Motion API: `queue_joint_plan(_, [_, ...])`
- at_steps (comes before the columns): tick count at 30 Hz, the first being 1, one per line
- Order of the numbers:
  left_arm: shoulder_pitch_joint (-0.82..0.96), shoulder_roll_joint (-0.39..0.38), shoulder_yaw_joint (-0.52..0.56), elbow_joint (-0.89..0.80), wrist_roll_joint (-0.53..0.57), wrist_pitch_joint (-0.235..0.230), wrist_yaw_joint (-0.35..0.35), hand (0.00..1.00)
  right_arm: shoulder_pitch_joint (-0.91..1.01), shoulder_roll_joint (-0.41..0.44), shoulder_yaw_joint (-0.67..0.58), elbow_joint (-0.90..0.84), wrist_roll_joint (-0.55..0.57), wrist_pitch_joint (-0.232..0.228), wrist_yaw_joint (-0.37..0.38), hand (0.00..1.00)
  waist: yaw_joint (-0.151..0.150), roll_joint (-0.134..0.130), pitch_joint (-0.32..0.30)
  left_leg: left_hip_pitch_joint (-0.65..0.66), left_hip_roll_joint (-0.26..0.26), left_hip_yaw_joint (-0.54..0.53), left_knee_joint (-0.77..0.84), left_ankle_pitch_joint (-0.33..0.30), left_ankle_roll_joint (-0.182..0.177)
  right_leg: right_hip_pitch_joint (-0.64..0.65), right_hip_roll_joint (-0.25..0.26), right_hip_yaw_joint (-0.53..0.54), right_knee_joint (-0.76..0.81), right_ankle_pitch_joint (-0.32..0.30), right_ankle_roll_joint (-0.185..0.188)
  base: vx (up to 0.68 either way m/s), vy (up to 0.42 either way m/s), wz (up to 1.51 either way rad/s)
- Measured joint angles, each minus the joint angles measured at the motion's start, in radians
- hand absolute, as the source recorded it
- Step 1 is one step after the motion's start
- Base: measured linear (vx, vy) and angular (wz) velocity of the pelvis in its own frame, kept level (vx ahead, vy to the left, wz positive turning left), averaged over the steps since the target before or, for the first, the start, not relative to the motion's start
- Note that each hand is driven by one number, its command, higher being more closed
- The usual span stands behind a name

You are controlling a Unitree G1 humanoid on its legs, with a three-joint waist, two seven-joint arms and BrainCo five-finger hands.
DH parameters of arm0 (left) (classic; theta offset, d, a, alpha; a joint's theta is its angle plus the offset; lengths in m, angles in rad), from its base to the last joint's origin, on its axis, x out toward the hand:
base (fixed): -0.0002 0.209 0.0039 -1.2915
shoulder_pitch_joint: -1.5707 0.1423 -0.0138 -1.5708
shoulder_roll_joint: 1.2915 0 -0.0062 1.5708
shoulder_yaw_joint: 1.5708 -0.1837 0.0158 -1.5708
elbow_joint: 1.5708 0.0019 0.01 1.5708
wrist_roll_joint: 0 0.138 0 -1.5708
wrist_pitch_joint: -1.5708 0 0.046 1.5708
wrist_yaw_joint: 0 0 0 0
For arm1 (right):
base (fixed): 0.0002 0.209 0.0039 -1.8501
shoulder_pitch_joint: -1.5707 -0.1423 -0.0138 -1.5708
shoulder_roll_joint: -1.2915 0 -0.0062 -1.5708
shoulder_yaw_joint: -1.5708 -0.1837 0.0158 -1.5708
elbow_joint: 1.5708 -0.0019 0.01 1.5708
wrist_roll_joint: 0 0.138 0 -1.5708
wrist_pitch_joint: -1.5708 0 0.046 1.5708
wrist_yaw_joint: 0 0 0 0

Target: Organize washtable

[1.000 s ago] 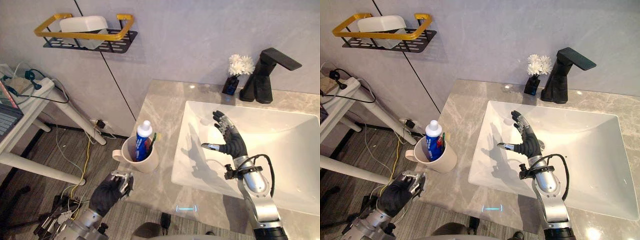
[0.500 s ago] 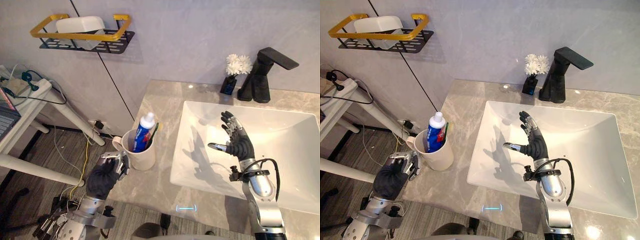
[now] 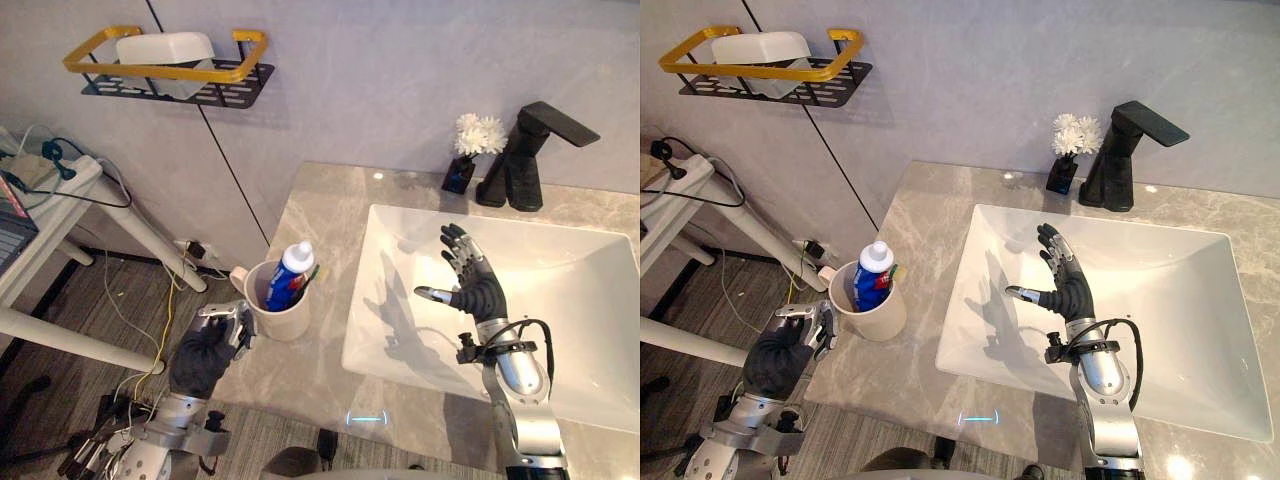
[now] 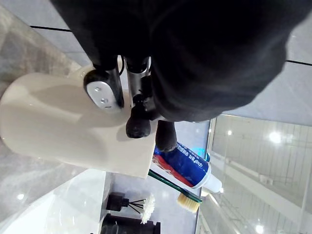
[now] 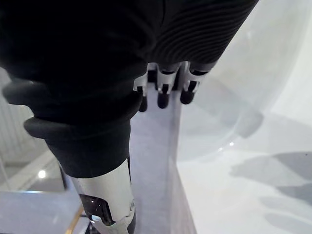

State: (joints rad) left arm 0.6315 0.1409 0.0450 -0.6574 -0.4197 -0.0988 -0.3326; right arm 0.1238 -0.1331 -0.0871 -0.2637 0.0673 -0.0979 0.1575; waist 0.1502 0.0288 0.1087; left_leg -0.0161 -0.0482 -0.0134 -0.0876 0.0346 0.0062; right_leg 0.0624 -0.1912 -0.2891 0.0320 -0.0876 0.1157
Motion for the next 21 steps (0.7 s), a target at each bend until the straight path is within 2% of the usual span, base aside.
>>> queue_joint_plan(10, [0.035, 0.042, -0.013, 0.131, 0.021, 0.008, -0.059, 1.0, -0.002, -0.011, 0.008, 0.001, 0.0, 0.013, 0.0, 0.0, -0.003, 0.002, -0.029, -0.004, 0.004, 0.018, -0.003, 0.0, 0.0, -0.015, 0.003, 0.014, -0.001, 0.0, 0.0, -0.01, -0.013, -0.06])
queue_joint_plan(16, [0.045, 0.048, -0.023, 0.183, 0.022, 0.008, -0.061, 1.0, -0.004, -0.033, 0.015, 0.004, 0.0, 0.013, 0.0, 0.0, -0.002, 0.002, -0.029, -0.004, 0.005, 0.018, -0.003, 0.0, 0.0, -0.015, 0.003, 0.013, -0.001, 0.0, 0.0, 0.0, 0.0, 0.0])
queue_joint_plan(21, [0.044, 0.068, -0.076, 0.226, 0.044, 0.009, -0.062, 1.0, -0.008, -0.034, 0.028, 0.01, 0.0, 0.013, -0.002, 0.0, -0.003, 0.002, -0.029, -0.005, 0.004, 0.019, -0.003, 0.0, 0.0, -0.015, 0.003, 0.013, -0.001, 0.0, 0.0, 0.0, 0.0, 0.0])
